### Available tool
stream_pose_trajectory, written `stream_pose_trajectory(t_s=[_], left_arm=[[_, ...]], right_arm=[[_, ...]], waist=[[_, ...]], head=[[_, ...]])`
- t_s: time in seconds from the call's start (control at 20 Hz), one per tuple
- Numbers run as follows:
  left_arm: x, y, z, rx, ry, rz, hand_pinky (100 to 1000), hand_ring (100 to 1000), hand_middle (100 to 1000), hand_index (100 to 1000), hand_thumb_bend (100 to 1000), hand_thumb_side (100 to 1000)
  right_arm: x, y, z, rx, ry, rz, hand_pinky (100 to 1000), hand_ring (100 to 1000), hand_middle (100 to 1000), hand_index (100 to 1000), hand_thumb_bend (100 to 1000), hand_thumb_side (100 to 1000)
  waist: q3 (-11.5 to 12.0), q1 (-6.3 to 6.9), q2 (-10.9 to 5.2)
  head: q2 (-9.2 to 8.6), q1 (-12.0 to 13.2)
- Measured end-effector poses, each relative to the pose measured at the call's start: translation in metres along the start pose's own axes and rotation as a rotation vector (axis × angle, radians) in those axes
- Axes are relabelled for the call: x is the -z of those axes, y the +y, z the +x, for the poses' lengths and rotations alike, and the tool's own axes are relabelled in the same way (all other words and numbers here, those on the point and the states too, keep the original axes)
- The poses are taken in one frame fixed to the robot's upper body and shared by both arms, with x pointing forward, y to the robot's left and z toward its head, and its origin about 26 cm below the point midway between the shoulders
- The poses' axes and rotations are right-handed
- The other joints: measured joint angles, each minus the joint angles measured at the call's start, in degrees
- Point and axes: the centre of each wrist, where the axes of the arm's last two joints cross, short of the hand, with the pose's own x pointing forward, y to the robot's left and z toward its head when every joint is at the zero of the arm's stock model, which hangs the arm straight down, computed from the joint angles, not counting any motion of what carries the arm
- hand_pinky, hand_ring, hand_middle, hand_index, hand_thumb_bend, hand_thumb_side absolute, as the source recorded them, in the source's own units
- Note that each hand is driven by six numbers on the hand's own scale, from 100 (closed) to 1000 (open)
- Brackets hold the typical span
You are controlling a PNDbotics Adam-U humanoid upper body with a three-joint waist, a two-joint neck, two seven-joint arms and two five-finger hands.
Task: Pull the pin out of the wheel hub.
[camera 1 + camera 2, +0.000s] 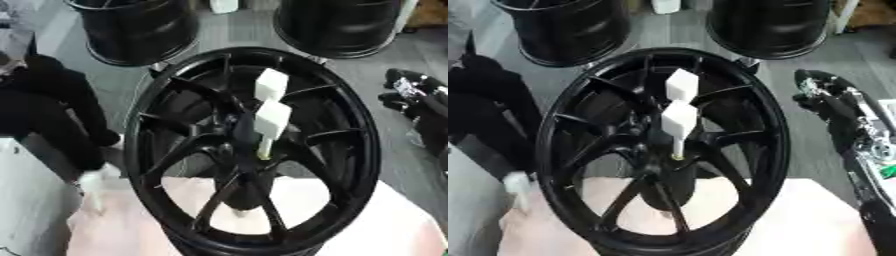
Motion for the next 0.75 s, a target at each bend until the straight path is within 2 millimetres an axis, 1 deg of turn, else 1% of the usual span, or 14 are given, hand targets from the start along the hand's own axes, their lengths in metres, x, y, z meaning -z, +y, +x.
stream_pose_trajectory(t_s=[0.1, 0.15, 0.2, 0.25, 0.3, 0.4, 0.45, 0.6, 0.75], left_arm=[[-0.002, 0.005, -0.001, -0.031, -0.023, 0.068, 813, 792, 748, 783, 537, 620], [-0.004, 0.007, 0.001, -0.066, -0.052, 0.11, 781, 770, 724, 764, 462, 590], [-0.006, 0.007, 0.005, -0.111, -0.092, 0.157, 771, 761, 714, 757, 442, 578], [-0.008, 0.006, 0.009, -0.161, -0.132, 0.2, 758, 740, 684, 733, 403, 580], [-0.011, 0.003, 0.014, -0.23, -0.181, 0.25, 759, 737, 679, 726, 362, 611], [-0.015, -0.009, 0.024, -0.377, -0.271, 0.326, 753, 734, 675, 722, 330, 618], [-0.017, -0.016, 0.029, -0.457, -0.31, 0.355, 748, 732, 673, 722, 328, 621], [-0.023, -0.04, 0.044, -0.687, -0.403, 0.419, 685, 700, 661, 727, 353, 604], [-0.027, -0.066, 0.055, -0.888, -0.453, 0.471, 679, 695, 667, 750, 376, 609]], right_arm=[[0.0, 0.0, 0.001, 0.002, -0.002, -0.002, 813, 659, 640, 771, 313, 370], [0.0, 0.0, 0.001, 0.003, -0.003, -0.003, 813, 659, 640, 771, 314, 369], [0.0, 0.0, 0.001, 0.003, -0.002, -0.005, 813, 659, 640, 771, 314, 369], [0.0, 0.0, 0.001, 0.004, -0.002, -0.005, 813, 659, 640, 771, 314, 369], [0.0, 0.0, 0.001, 0.004, -0.002, -0.006, 813, 659, 640, 771, 314, 369], [0.0, 0.0, 0.001, 0.007, -0.002, -0.005, 813, 658, 640, 771, 314, 369], [0.0, 0.0, 0.002, 0.008, -0.004, -0.005, 813, 658, 640, 771, 314, 369], [0.001, 0.001, 0.004, 0.009, -0.012, -0.002, 814, 658, 640, 772, 316, 365], [0.004, 0.004, 0.011, 0.01, -0.033, 0.005, 814, 658, 640, 772, 318, 364]], waist=[[0.1, -0.23, 0.0], [0.1, -0.32, 0.0], [0.2, -0.42, 0.0], [0.2, -0.54, 0.0], [0.2, -0.69, 0.0], [0.1, -1.02, 0.0], [0.0, -1.14, 0.0], [-0.4, -1.55, 0.0], [-0.5, -1.78, 0.02]], head=[[-0.04, 0.0], [-0.05, 0.0], [-0.05, 0.0], [-0.05, 0.0], [-0.05, 0.0], [-0.05, 0.0], [-0.05, 0.1], [-0.04, 0.6], [-0.03, 1.0]])
